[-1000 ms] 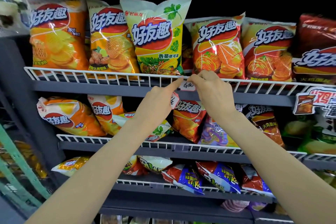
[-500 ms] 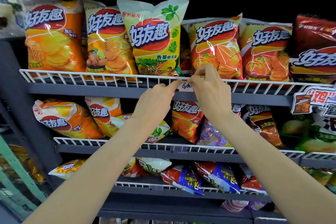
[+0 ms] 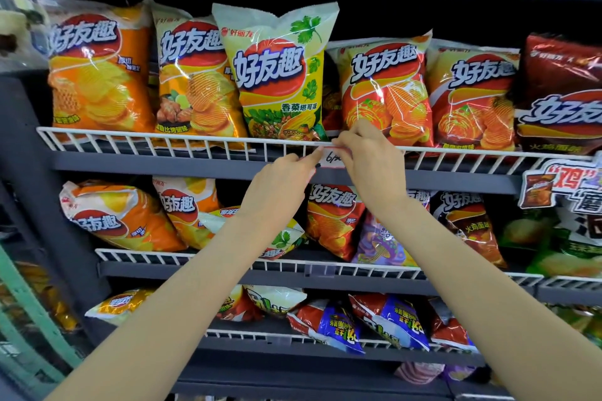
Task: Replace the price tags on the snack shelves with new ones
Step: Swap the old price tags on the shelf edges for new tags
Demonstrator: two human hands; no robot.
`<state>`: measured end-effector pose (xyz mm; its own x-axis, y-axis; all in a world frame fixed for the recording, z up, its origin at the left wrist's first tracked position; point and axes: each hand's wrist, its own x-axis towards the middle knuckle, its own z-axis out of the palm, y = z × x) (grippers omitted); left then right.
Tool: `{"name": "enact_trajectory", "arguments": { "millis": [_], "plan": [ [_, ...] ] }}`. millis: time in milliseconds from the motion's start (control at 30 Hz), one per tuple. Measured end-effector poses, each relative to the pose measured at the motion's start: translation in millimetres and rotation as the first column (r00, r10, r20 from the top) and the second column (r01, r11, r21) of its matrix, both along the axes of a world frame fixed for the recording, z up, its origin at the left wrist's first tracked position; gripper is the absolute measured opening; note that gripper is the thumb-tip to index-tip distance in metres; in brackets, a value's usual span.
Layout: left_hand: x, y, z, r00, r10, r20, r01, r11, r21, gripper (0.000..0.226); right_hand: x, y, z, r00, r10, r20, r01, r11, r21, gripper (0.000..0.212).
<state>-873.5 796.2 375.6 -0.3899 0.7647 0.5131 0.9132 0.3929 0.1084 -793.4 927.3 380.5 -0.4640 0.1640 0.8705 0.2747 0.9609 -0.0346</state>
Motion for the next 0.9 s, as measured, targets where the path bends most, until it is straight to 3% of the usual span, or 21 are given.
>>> {"name": "enact_trajectory", "arguments": {
  "millis": [133,233,367,567,767,900],
  "plan": [
    [-7,-3,-8,0.978,-0.138,0.156,0.087,0.951,0.297,0.053,-1,-3,-6,0.998,-0.002,-0.056,0.000,1.000,-0.024,0.008],
    [-5,-2,-8,0.927,-0.205,0.315,0.050,0.899,0.436,0.033,-2,-6,-8,0.998,0.014,-0.060,-0.018,0.998,-0.063,0.010],
    [-2,-1,-8,0.757,-0.343,0.557,-0.023,0.837,0.547,0.016,9,-11,-14,0.998,0.040,-0.044,-0.048,0.982,-0.184,0.024],
    [20,-6,-36,0.623,-0.379,0.684,-0.093,0.832,0.546,0.012,40,-22,-37,0.970,0.245,-0.015,-0.212,0.806,-0.553,0.020],
    [46,3,-74,0.586,-0.334,0.738,-0.125,0.863,0.490,0.012,60,-6,-73,0.920,0.387,0.057,-0.240,0.673,-0.699,0.007],
    [59,9,-100,0.565,-0.247,0.787,-0.172,0.898,0.406,0.011,65,9,-103,0.884,0.465,0.049,-0.259,0.575,-0.776,0.010]
  ]
}}
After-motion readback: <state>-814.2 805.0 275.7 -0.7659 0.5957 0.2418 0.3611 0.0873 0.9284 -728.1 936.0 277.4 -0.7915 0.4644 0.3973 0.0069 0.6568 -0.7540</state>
